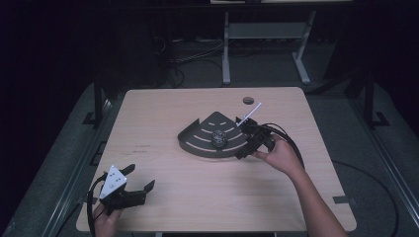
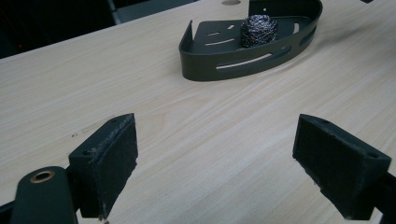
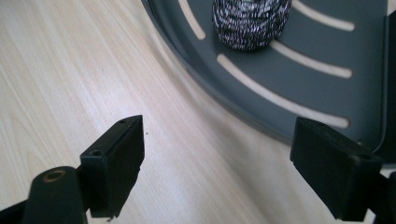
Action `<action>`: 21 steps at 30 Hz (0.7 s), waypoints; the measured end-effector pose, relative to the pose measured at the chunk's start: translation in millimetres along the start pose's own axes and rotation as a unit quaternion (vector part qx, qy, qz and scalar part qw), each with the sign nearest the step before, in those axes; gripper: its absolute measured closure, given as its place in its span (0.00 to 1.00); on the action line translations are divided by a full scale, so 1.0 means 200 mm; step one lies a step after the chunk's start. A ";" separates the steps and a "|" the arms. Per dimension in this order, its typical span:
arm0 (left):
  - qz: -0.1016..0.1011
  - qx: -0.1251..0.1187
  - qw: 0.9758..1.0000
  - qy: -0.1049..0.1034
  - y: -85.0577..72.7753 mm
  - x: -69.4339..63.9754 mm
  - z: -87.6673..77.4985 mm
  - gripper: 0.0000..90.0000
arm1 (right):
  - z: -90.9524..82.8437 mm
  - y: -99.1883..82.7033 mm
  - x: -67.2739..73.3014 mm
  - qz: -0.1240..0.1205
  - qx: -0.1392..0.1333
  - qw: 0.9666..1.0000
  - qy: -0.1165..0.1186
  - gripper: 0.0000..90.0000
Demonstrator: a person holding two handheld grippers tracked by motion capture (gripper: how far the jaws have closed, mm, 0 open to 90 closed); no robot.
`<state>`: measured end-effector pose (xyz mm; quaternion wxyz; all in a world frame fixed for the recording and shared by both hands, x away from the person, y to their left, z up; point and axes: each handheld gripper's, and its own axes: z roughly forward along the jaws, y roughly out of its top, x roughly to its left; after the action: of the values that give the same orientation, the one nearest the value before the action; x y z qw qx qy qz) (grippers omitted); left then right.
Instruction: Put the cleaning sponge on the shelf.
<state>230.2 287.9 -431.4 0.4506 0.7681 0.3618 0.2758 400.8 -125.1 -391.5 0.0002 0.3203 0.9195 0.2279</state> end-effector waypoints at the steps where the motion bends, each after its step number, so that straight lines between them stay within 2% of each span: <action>1: -0.001 -0.001 1.000 0.000 0.00 0.00 0.00 0.15 | 0.00 -0.02 0.00 0.002 0.001 1.000 0.001 0.19; 21: 0.001 0.001 1.000 -0.003 0.00 0.00 0.01 0.15 | -0.01 -0.18 0.00 0.011 -0.008 1.000 0.002 0.19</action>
<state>230.5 287.0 -432.3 0.4501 0.7699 0.3600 0.2739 378.5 -150.1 -405.0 -0.0013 0.3297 0.9141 0.2360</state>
